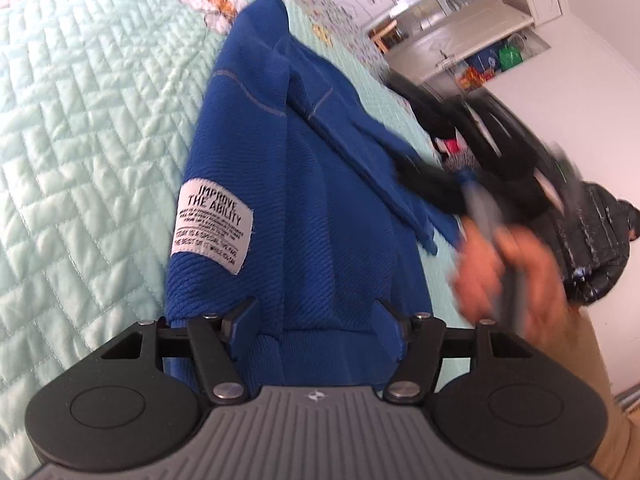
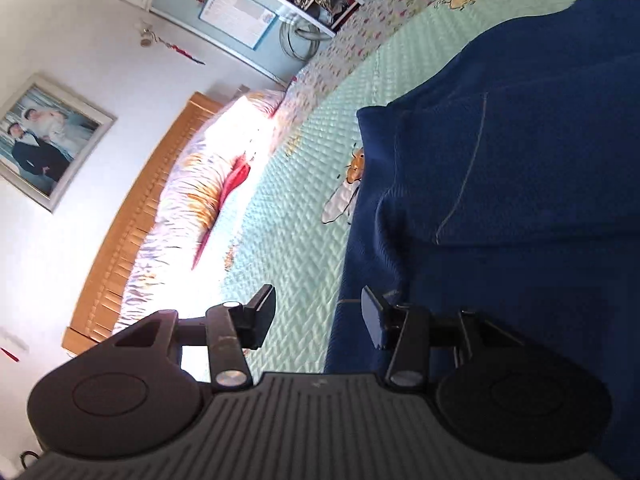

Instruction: Fold clothes

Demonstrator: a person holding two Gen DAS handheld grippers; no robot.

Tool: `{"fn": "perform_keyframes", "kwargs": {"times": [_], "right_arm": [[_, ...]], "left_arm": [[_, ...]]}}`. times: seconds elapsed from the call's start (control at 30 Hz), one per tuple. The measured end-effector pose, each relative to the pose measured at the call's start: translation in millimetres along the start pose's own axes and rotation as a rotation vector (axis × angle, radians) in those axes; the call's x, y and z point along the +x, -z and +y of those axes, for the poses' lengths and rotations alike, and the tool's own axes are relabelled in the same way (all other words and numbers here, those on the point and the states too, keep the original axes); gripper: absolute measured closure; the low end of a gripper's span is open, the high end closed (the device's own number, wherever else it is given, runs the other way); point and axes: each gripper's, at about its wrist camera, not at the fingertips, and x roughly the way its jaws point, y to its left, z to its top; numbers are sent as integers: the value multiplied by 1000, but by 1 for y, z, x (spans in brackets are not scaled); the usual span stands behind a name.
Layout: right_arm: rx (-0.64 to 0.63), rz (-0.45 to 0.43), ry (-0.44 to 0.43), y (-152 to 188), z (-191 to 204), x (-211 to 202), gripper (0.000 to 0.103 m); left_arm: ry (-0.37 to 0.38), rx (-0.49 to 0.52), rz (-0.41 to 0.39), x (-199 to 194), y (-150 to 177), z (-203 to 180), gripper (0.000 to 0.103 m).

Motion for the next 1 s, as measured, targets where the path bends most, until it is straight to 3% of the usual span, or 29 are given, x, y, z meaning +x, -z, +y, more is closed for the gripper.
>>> {"fn": "perform_keyframes", "kwargs": {"times": [0.13,0.33,0.47,0.67,1.0], "right_arm": [[145,-88,-66,49,-24,-76,46],[237,-81,-18,108,-62,-130,40],[293,-120,-21,123,-77,-146,38],[259,-111,-31,135,-83,-158,36],[263,-95,-102,136,-101,-157,36]], "left_arm": [[22,-80,-86,-10,2,-7,35],[-166,86,-105,-10,11,-50,35],[-327,213,-119,9,14,-66,35],[-552,385,-137,32,14,-74,35],[-813,725,-74,80,26,-88,35]]}}
